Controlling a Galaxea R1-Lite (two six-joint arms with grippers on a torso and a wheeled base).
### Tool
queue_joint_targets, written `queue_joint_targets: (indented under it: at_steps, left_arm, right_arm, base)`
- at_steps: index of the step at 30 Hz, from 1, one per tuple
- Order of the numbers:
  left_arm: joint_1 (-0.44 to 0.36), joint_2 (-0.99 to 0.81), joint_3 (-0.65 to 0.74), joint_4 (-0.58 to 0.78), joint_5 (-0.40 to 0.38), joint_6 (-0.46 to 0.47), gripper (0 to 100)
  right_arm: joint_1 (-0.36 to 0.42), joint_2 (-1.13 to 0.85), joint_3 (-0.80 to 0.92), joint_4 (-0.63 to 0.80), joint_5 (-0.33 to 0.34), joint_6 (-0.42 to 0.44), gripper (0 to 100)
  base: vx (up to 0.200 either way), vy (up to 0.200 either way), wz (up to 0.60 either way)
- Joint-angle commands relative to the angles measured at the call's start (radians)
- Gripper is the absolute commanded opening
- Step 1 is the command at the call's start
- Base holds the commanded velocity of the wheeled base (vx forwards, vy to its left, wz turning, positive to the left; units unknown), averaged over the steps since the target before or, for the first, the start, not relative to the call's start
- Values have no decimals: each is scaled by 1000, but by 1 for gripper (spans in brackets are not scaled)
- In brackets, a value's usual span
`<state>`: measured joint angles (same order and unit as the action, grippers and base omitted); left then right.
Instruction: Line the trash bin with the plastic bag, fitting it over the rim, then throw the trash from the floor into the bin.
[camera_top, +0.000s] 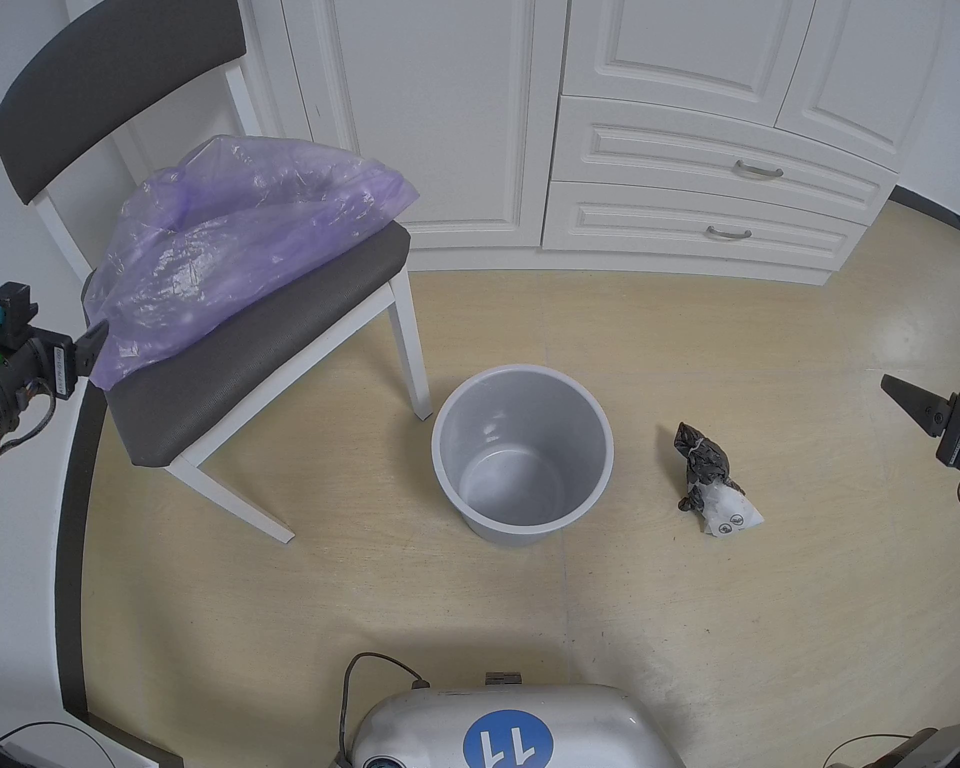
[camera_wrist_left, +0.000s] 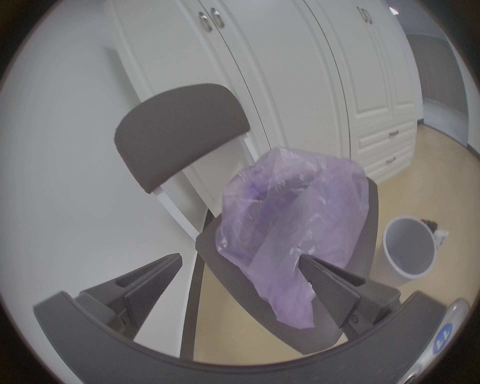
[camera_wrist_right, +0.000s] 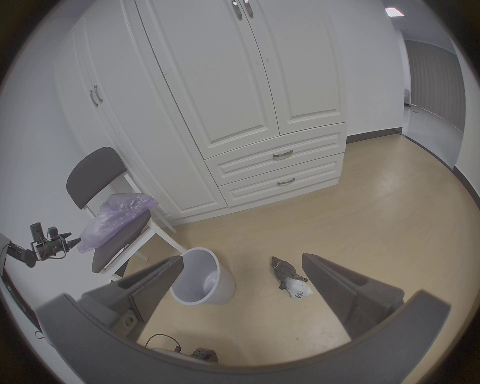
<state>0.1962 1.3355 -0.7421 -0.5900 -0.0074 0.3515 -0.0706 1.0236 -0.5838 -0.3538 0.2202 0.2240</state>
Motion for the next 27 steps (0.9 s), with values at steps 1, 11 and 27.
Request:
queue_joint_targets:
  at_steps: [1,11,27]
  left_arm:
    - [19,-44,-31,-7,-11,-48,100]
    - [0,-67,6,-2,-42,-170,100]
    - [-184,-249,294,187,-111,1,100]
  right_arm:
    - [-1,-7,2,-2,1,0,100]
    - [0,-5,6,-2,1,0,100]
    - [31,-28,29,-1,2,-8,100]
  base:
    - [0,0,0]
    - [0,0,0]
    - [0,0,0]
